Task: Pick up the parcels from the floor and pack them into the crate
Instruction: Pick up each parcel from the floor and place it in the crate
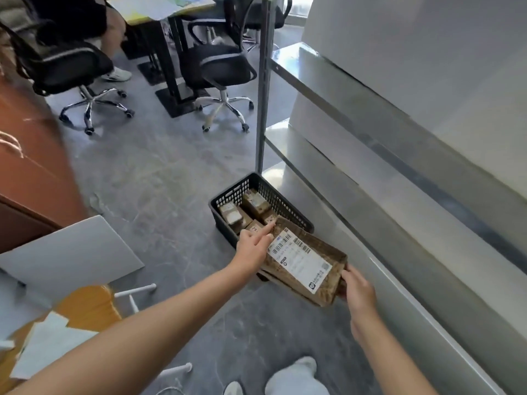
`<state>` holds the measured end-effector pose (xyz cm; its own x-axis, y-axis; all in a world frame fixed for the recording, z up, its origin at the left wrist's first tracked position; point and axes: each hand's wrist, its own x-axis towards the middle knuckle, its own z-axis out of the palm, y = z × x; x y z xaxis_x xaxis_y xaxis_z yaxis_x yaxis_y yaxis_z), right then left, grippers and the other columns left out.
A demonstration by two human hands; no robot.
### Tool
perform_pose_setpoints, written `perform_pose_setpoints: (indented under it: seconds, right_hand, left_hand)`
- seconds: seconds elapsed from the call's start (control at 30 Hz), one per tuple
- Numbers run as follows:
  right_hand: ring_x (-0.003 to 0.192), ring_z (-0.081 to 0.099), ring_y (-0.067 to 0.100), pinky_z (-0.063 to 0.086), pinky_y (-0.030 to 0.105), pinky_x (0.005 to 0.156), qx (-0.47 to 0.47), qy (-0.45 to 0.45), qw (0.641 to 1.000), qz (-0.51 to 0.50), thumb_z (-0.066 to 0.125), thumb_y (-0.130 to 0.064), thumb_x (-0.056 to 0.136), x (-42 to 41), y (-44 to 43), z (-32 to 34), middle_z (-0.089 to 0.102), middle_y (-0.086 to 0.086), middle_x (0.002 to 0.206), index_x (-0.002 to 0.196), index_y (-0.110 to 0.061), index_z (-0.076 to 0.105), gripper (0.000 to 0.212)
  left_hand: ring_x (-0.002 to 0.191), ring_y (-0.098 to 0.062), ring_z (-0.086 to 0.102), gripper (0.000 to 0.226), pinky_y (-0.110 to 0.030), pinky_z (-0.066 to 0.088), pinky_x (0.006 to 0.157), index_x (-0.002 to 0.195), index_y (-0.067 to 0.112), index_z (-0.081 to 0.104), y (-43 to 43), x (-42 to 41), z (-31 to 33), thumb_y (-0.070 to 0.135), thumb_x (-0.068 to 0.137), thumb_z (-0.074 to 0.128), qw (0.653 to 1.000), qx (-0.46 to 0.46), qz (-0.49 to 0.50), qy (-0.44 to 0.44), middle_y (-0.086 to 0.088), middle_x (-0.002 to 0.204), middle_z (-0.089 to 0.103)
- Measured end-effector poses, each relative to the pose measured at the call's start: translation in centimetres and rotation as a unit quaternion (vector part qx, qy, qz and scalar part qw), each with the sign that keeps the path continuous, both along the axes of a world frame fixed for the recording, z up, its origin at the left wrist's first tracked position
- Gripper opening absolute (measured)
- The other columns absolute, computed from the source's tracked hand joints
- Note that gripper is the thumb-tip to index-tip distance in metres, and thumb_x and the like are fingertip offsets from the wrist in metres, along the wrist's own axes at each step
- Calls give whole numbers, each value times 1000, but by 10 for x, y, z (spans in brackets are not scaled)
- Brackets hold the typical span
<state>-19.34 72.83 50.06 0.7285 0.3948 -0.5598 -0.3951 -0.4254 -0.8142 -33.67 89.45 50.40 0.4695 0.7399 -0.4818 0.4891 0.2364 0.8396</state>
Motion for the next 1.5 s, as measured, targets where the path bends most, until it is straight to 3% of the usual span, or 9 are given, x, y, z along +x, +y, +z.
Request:
perform_pose_setpoints:
  seconds: [0.3,0.5,0.67,0.77,0.87,0.97,1.1,1.3,1.5]
  right_hand:
    - [101,67,24,53,34,80,15,107,994,-16,47,-25,102,81,132,-84,71,10,111,122,-12,64,30]
    - [111,63,29,49,41,97,-29,173,984,32,44,-25,103,110,224,-168,64,14,127,133,-9,57,36]
    - [121,56,21,41,36,109,-49,182,980,68,39,-40,103,131,292,-237,56,6,137,145,-13,44,50]
    - [119,57,17,41,34,108,-66,174,980,76,37,-44,103,145,330,-290,57,3,137,145,-17,45,50]
    - [120,55,17,40,32,108,-89,171,978,73,36,-43,103,156,367,-353,55,-1,138,146,-22,43,49]
    - [127,52,19,38,34,109,-122,165,975,81,36,-49,102,157,406,-422,50,-3,145,148,-27,40,51]
    - [133,47,20,31,36,113,-139,187,971,55,35,-52,101,152,450,-497,43,-1,151,150,-28,37,55]
    - [134,46,27,32,44,115,-181,226,955,58,35,-59,98,134,477,-561,44,5,150,150,-26,35,62]
    - [128,51,30,40,49,109,-210,217,949,93,40,-45,99,104,485,-574,50,8,143,141,-20,47,49]
  left_hand:
    - [112,-24,41,39,-45,36,109,136,49,45,132,83,-86,38,99,43,997,19,2,70,3,103,36]
    - [120,-19,43,41,-30,35,103,141,44,42,228,105,-153,36,101,40,992,-13,-16,125,-2,121,43]
    - [132,-21,35,42,-43,28,114,142,47,39,300,125,-222,39,101,38,988,-13,-40,148,-2,134,45]
    - [106,-10,48,42,-19,41,87,144,40,41,343,148,-279,34,103,38,989,-20,-51,134,2,121,48]
    - [110,-12,52,41,-23,44,94,144,40,40,380,164,-350,38,104,31,987,-25,-73,144,3,118,52]
    - [83,3,52,42,-5,41,63,145,36,40,416,169,-412,38,106,23,983,-19,-84,165,11,94,57]
    - [134,-20,42,47,-25,29,95,145,31,43,462,171,-486,41,106,20,972,-5,-111,206,-1,149,45]
    - [107,-26,54,51,-30,37,88,130,14,58,482,168,-551,42,105,23,959,8,-131,251,-9,117,59]
    - [136,-29,38,57,-41,34,109,156,19,13,469,157,-554,42,104,21,919,123,-214,306,-13,150,35]
